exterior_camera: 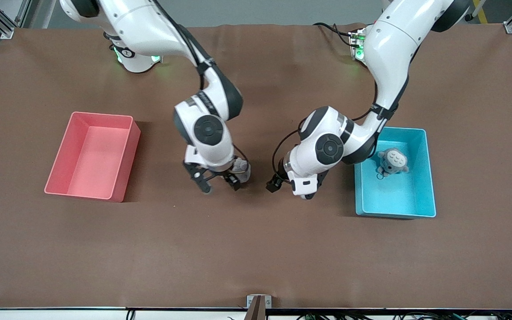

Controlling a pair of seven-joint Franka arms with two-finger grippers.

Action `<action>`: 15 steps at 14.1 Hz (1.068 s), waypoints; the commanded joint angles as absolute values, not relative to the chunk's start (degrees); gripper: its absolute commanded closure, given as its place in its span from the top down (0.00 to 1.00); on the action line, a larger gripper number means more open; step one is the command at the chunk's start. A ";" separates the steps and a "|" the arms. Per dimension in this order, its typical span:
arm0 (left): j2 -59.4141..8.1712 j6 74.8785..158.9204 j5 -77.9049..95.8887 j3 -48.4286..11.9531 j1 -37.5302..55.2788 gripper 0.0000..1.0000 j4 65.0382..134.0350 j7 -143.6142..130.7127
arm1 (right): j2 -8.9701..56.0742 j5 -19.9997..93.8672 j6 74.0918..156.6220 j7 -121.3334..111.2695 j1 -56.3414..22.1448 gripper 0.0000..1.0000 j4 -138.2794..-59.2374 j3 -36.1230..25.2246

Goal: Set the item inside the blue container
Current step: 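Grasp the second plush with the left gripper from the right gripper, then carry the plush toward the blue box while the right gripper withdraws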

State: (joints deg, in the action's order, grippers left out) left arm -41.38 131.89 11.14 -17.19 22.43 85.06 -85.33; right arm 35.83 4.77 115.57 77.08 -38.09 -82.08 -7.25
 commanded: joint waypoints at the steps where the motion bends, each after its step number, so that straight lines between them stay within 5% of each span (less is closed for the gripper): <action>1: -44.02 136.30 12.48 -16.96 24.87 1.00 82.80 -88.94 | 29.55 5.62 107.52 61.76 -31.84 1.00 -84.28 -6.15; 7: -50.27 147.20 12.48 -16.70 31.11 1.00 78.84 -95.18 | 21.19 4.66 95.28 25.82 -17.08 1.00 -86.22 -6.50; 12: -52.64 148.01 11.78 -13.19 35.85 1.00 79.10 -95.36 | 17.32 -0.61 89.92 8.73 -7.84 1.00 -85.61 -6.50; 14: -53.61 148.62 11.78 -12.83 36.04 0.90 78.93 -95.10 | 16.18 -0.62 88.95 5.55 -4.32 1.00 -85.52 -6.50; 15: -53.70 149.32 11.69 -12.83 36.04 0.74 78.93 -94.84 | 15.82 -0.62 88.60 3.80 -3.18 1.00 -85.52 -6.50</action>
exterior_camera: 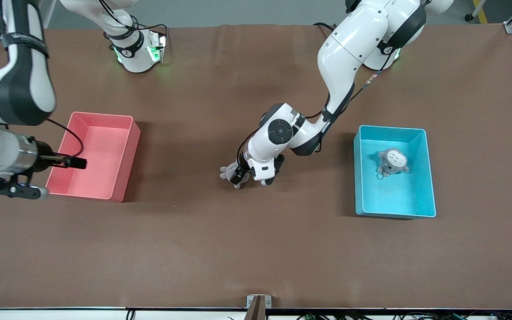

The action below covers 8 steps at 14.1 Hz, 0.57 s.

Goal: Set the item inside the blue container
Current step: 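Carry the plush toward the blue box while the right gripper withdraws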

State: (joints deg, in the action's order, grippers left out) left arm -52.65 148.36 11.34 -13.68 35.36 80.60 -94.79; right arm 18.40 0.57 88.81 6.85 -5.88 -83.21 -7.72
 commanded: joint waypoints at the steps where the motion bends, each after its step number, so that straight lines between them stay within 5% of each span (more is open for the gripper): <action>1: -53.70 149.33 11.78 -12.83 35.95 0.56 78.93 -94.83 | 15.56 -0.62 88.07 1.95 -1.68 1.00 -85.17 -6.50; 4: -53.70 149.33 11.51 -12.74 35.95 0.06 79.01 -94.40 | 15.56 -0.53 86.40 -2.54 1.49 1.00 -83.42 -6.50; 8: -50.29 146.10 6.02 -12.83 32.98 0.00 79.54 -90.18 | 15.64 -0.79 86.13 -2.73 2.02 1.00 -83.15 -6.50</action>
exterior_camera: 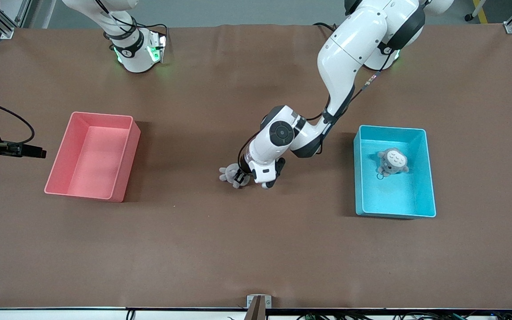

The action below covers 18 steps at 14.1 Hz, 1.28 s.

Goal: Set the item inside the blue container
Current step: 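Carry the plush toward the blue box while the right gripper withdraws, then lower the second plush into the blue box and open the left gripper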

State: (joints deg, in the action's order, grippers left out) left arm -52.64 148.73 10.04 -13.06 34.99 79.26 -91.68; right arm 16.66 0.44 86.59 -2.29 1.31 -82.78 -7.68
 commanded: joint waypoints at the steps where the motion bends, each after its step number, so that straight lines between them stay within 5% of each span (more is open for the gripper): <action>1: -48.62 141.98 3.28 -13.18 31.39 0.00 79.54 -89.22 | 15.99 -0.97 86.13 -2.55 1.93 1.00 -82.19 -6.42; 10: -30.94 111.65 2.02 -13.71 11.80 0.00 83.49 -51.99 | 16.87 -0.18 85.96 -2.11 1.93 1.00 -79.28 -6.24; 18: -31.90 110.04 -9.23 -13.54 -2.63 0.02 87.36 -26.22 | 16.61 0.26 85.07 -2.02 1.76 1.00 -79.37 -6.15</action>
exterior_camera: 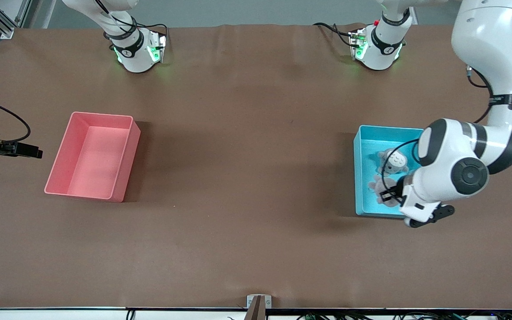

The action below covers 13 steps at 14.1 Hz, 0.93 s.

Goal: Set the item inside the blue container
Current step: 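Lower the second plush into the blue box and open the left gripper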

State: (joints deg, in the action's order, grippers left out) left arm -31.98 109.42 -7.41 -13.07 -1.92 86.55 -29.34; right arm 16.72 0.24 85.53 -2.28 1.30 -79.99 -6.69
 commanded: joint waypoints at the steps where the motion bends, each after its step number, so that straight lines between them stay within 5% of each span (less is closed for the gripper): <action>1: -32.77 110.82 -9.23 -13.54 -3.68 0.08 87.36 -25.93 | 16.70 0.35 85.08 -2.37 2.37 1.00 -79.28 -6.07; 2: -33.91 112.22 -9.23 -13.36 -3.95 0.19 87.36 -25.93 | 16.79 0.35 85.25 -2.46 2.20 1.00 -79.36 -6.15; 4: -34.63 112.67 -9.14 -13.18 -4.57 0.67 87.36 -26.45 | 17.05 0.18 85.17 -1.94 1.85 1.00 -79.37 -6.15; 5: -34.54 112.59 -9.05 -13.18 -5.18 1.00 87.36 -26.46 | 17.05 0.35 84.90 -1.93 1.85 1.00 -79.37 -6.15; 13: -23.57 106.45 -9.14 -13.71 -5.01 1.00 85.08 -23.91 | 16.18 1.31 84.47 -2.37 1.76 1.00 -79.63 -5.98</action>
